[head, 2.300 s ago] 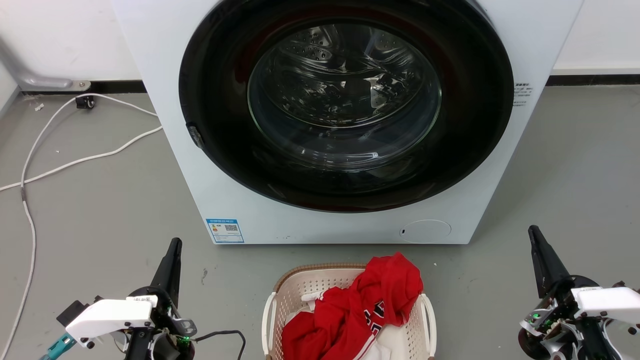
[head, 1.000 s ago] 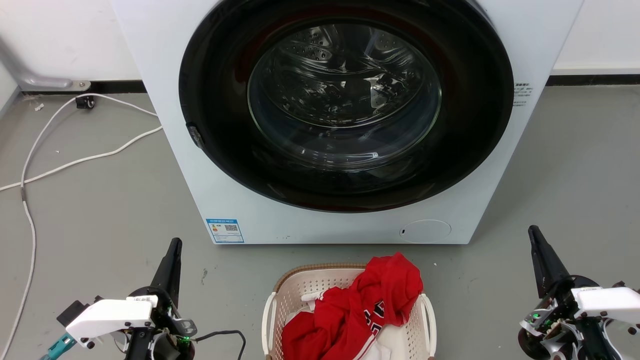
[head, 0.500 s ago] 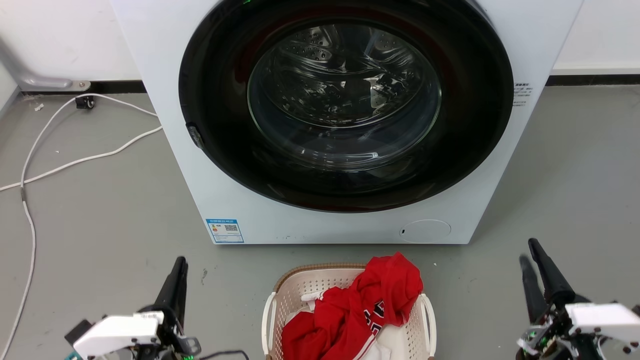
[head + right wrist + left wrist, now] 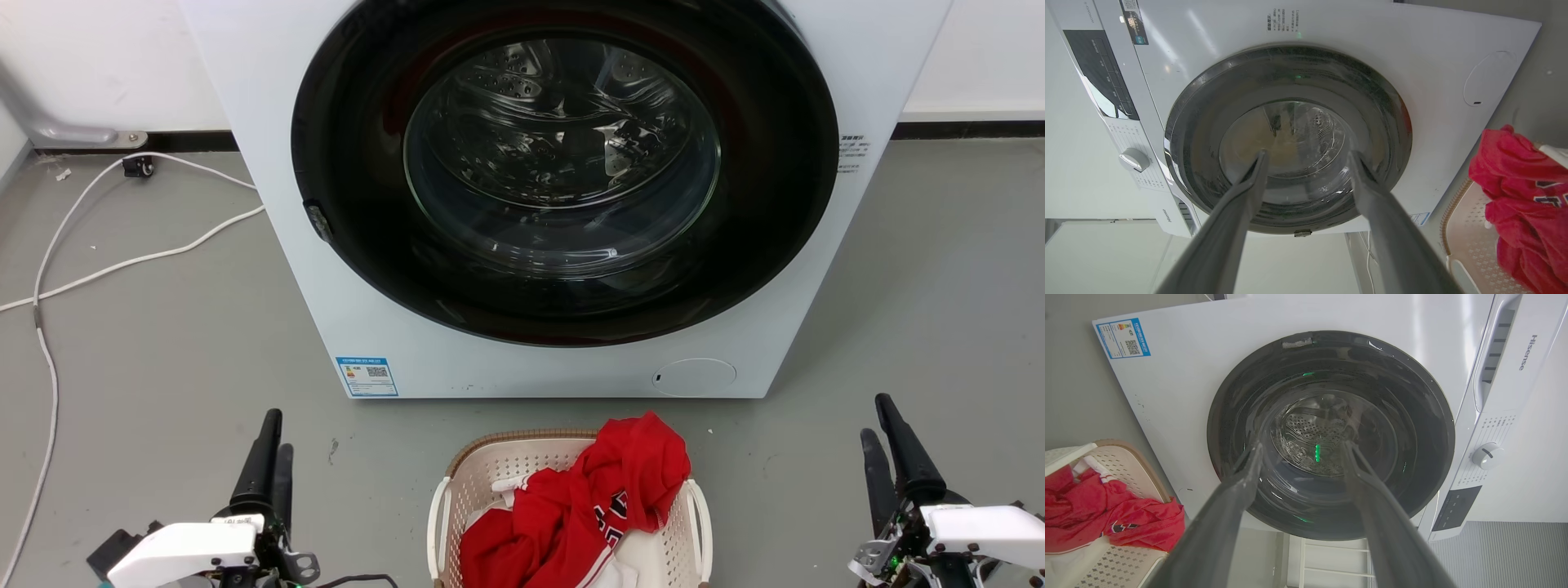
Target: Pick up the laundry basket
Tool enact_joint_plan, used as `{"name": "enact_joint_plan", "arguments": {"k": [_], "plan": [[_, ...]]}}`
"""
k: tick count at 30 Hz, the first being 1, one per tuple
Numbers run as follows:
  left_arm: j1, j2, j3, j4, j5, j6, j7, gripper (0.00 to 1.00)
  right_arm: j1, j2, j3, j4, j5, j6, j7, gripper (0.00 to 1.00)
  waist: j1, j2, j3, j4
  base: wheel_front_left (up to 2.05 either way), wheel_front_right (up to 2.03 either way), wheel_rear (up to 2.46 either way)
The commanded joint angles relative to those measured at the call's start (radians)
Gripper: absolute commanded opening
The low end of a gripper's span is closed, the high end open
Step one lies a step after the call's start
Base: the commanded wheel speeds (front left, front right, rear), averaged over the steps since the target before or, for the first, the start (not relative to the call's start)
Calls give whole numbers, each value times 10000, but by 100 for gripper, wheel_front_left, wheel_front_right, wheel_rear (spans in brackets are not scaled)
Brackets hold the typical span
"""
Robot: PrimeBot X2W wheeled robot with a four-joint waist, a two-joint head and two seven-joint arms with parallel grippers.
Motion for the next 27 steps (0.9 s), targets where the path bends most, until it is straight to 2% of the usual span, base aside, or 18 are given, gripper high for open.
{"name": "enact_joint_plan", "arguments": {"k": [1, 8, 15, 23, 27], "plan": [[-53, 34, 131, -225, 295, -15, -140, 100, -139, -29, -55, -214, -332, 13, -144, 100, -1, 0, 3, 2, 0, 0, 0], [-54, 37, 616, -290, 1047, -18, -397, 100, -167, -29, -156, -491, -1183, 14, -399, 100, -1, 0, 10, 11, 0, 0, 0], [-97, 41, 1001, -492, 1922, -20, -673, 100, -232, -28, -170, -1056, -2563, 15, -680, 100, -1, 0, 12, 26, 0, 0, 0], [-77, 45, 1077, -1351, 3618, 41, -967, 100, -219, -28, 35, -1673, -4464, 16, -973, 100, -1, 0, 39, 53, 0, 0, 0], [34, 46, 828, -1927, 4679, 269, -1105, 100, -240, -27, 193, -1878, -5823, 16, -1110, 100, -1, 0, 63, 62, 0, 0, 0]]}}
